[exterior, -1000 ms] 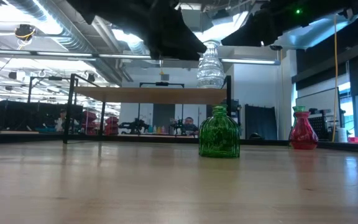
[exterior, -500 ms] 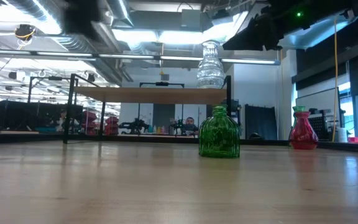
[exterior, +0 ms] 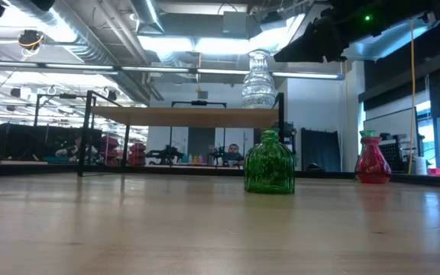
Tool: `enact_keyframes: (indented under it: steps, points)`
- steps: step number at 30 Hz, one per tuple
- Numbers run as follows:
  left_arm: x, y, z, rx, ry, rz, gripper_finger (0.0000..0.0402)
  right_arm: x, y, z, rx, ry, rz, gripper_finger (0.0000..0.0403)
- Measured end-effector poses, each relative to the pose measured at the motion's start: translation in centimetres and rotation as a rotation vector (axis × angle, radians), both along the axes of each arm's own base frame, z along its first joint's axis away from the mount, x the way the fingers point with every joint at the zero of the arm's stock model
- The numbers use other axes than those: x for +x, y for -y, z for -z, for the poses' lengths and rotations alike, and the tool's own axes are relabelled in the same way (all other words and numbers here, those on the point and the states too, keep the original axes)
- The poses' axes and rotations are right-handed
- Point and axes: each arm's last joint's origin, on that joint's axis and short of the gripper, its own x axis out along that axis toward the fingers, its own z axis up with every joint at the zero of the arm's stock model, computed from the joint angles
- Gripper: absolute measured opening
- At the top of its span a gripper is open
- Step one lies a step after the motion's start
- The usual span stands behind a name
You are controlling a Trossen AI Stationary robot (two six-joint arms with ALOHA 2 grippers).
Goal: Sort vases onto shelf
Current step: Put the transparent vase on the shelf
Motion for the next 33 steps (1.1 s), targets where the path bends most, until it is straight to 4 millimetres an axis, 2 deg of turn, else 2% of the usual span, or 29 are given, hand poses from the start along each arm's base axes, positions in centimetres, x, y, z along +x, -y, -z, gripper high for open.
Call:
enact_keyframes:
  steps: [10,20,28,33]
  points:
    - [-1.4,1.0,0.1,0.197,0.023,0.104,0.0204,0.0,0.0,0.0,0.001,0.000,0.000,0.0316]
    - [-3.8,3.9,0.2,0.250,0.128,0.119,0.0204,-0.1,0.0,0.3,-0.006,-0.030,0.000,0.0316]
    - [-6.2,6.0,1.8,0.225,0.194,0.077,0.0204,-0.1,0.0,0.3,-0.008,-0.037,0.000,0.0316]
    - [-7.3,7.0,4.6,0.204,0.196,0.076,0.0204,-0.1,0.0,0.3,-0.009,-0.038,0.000,0.0316]
